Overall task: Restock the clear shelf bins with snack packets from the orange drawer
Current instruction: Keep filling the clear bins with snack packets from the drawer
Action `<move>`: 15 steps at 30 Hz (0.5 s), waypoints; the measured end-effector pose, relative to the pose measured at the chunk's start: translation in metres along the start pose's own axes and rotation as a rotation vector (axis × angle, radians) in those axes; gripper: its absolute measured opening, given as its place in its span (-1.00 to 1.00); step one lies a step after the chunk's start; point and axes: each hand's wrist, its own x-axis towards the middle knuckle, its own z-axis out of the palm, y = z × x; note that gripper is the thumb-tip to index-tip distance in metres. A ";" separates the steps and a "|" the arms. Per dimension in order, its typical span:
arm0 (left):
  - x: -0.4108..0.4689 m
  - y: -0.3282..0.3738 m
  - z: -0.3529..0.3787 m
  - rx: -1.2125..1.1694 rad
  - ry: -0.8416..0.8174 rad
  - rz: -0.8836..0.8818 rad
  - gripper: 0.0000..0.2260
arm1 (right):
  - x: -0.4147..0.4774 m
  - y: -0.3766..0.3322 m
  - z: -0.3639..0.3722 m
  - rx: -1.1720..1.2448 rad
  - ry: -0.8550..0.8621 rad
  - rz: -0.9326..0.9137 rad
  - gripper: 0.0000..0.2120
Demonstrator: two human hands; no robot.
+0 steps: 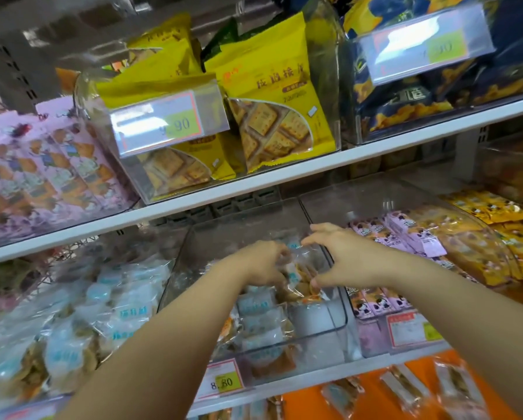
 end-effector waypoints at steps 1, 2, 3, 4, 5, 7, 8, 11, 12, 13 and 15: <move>0.003 0.002 0.003 0.001 -0.017 -0.014 -0.49 | 0.000 0.000 0.000 0.002 0.000 -0.002 -0.29; 0.006 0.005 0.006 -0.004 -0.028 -0.024 -0.50 | 0.000 0.000 -0.001 0.005 -0.001 -0.006 -0.31; 0.009 0.007 0.010 -0.012 -0.033 -0.033 -0.52 | -0.001 0.000 -0.001 0.008 0.001 -0.011 -0.32; 0.010 0.009 0.012 -0.021 -0.032 -0.037 -0.51 | -0.001 0.001 -0.001 0.013 0.002 -0.014 -0.34; 0.010 0.010 0.013 -0.034 -0.030 -0.036 -0.49 | -0.002 0.001 -0.001 0.018 0.002 -0.016 -0.35; 0.007 0.007 0.013 -0.080 -0.023 -0.018 -0.39 | -0.004 0.001 0.000 0.027 -0.001 -0.013 -0.36; 0.005 0.003 0.012 -0.120 -0.009 -0.012 -0.34 | -0.006 0.000 0.001 0.027 0.001 -0.008 -0.36; -0.005 -0.012 0.008 -0.235 0.035 -0.030 -0.32 | -0.009 -0.009 0.006 -0.149 0.072 -0.009 -0.39; -0.009 -0.016 0.006 -0.245 0.038 -0.050 -0.34 | -0.008 -0.012 0.008 -0.241 0.093 -0.020 -0.42; -0.011 -0.019 0.006 -0.240 0.037 -0.066 -0.38 | -0.007 -0.015 0.011 -0.321 0.097 -0.030 -0.46; -0.015 -0.024 0.004 -0.201 0.049 -0.069 -0.51 | -0.005 -0.021 0.014 -0.442 0.072 -0.033 -0.59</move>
